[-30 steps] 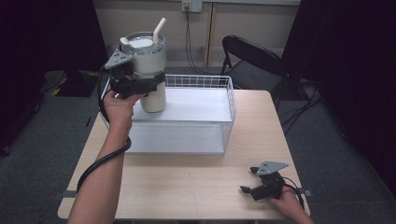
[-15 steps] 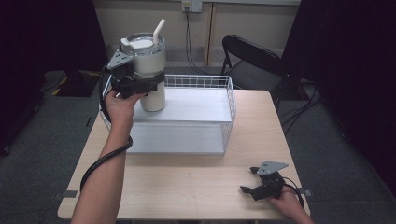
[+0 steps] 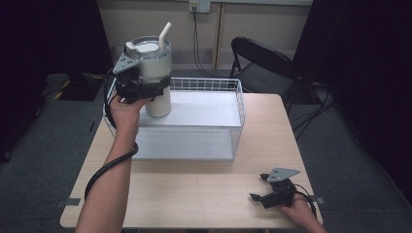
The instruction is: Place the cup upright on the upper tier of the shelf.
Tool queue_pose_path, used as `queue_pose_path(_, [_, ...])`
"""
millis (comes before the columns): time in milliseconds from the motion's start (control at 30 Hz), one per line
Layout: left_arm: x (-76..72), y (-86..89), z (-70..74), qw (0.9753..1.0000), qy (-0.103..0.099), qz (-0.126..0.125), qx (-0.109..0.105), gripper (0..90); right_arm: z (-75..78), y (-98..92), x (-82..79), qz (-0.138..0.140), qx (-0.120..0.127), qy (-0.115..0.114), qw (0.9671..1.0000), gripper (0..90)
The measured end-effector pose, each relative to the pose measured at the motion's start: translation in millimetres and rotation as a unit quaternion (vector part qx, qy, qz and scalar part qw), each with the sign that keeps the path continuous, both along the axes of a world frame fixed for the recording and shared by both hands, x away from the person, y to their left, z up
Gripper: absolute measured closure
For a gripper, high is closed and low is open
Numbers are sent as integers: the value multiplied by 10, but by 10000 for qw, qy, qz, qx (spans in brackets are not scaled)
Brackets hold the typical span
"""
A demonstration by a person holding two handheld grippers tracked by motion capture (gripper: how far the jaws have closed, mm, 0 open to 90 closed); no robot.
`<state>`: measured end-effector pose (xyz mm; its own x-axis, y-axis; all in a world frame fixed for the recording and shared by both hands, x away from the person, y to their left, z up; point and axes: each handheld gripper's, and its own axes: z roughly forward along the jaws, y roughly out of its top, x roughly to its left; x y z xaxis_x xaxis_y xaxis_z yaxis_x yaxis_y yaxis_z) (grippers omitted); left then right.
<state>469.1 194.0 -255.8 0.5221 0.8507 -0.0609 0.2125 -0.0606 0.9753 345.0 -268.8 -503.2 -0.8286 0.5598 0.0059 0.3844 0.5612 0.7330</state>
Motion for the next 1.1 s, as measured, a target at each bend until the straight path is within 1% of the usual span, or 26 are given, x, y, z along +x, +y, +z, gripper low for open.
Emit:
queue_pose_path(133, [-1,-1,-4,10000,2,38,-33,92,0,0,0,1,2,1,10000,122])
queue_pose_path(500, [-15,3,-12,10000,-21,8,18,92,0,0,0,1,0,0,10000,122])
queue_pose_path(933, [-66,30,-48,9999,-122,-9,-19,90,0,1,0,0,-2,-3,10000,122])
queue_pose_path(967, [-69,32,-45,9999,-123,-25,17,91,0,1,-1,-1,-2,-2,10000,122])
queue_pose_path(1100, [-83,28,-50,9999,-150,-33,49,90,0,1,0,0,-3,-4,10000,122])
